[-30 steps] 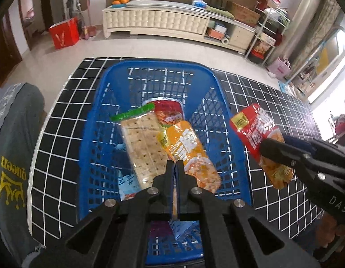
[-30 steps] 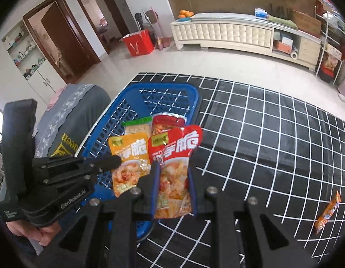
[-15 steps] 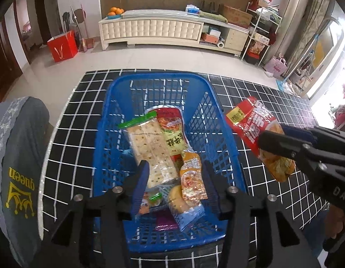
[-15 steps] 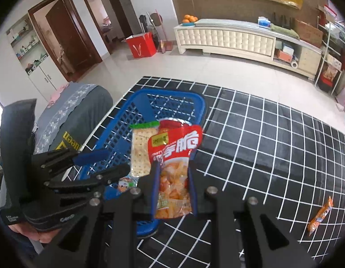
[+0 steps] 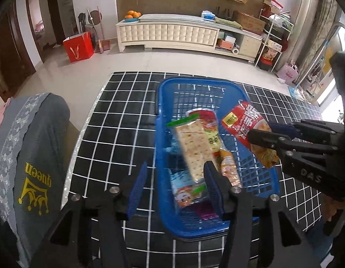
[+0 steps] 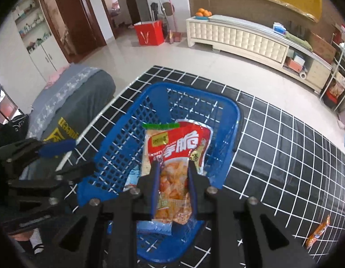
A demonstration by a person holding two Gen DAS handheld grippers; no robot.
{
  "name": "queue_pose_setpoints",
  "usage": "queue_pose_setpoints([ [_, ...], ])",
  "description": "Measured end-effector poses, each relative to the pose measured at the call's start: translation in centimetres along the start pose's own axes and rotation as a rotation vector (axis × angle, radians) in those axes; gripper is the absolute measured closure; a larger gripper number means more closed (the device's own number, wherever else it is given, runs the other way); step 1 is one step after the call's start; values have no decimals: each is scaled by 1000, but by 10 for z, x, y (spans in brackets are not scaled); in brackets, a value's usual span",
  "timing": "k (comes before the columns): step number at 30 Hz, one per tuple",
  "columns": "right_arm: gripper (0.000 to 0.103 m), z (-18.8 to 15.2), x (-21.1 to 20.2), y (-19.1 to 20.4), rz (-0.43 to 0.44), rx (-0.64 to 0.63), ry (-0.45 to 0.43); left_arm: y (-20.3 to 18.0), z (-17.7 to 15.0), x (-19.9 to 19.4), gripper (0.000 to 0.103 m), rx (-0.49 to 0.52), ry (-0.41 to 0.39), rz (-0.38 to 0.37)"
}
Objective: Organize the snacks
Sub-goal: 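Lower the red pouch into the basket and open the right tool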
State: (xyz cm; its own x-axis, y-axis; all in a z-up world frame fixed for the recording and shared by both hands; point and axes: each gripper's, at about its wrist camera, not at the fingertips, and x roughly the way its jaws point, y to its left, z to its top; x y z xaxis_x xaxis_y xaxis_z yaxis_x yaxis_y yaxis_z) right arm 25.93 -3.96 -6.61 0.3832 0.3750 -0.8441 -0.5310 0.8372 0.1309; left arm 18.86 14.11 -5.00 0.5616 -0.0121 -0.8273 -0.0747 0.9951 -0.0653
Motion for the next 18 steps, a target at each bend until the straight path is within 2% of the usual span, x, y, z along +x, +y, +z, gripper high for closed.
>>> queue_pose_setpoints([
  [4,76,2,12,2,-5,6,19,9,1,5,53,-18,6,3],
  [7,76,3,17,7,-62,-36,20,13,2,12,53,-17,20,1],
  [11,76,6,23,8,-77,-48,29,14,3,18,53,-20,22,-7],
  [15,75,6,29,11,-166,-86,27,13,3,22,53,-23,23,-41],
  [18,73,5,31,9,-160,-79,22,11,2,25,53,-29,26,-37],
])
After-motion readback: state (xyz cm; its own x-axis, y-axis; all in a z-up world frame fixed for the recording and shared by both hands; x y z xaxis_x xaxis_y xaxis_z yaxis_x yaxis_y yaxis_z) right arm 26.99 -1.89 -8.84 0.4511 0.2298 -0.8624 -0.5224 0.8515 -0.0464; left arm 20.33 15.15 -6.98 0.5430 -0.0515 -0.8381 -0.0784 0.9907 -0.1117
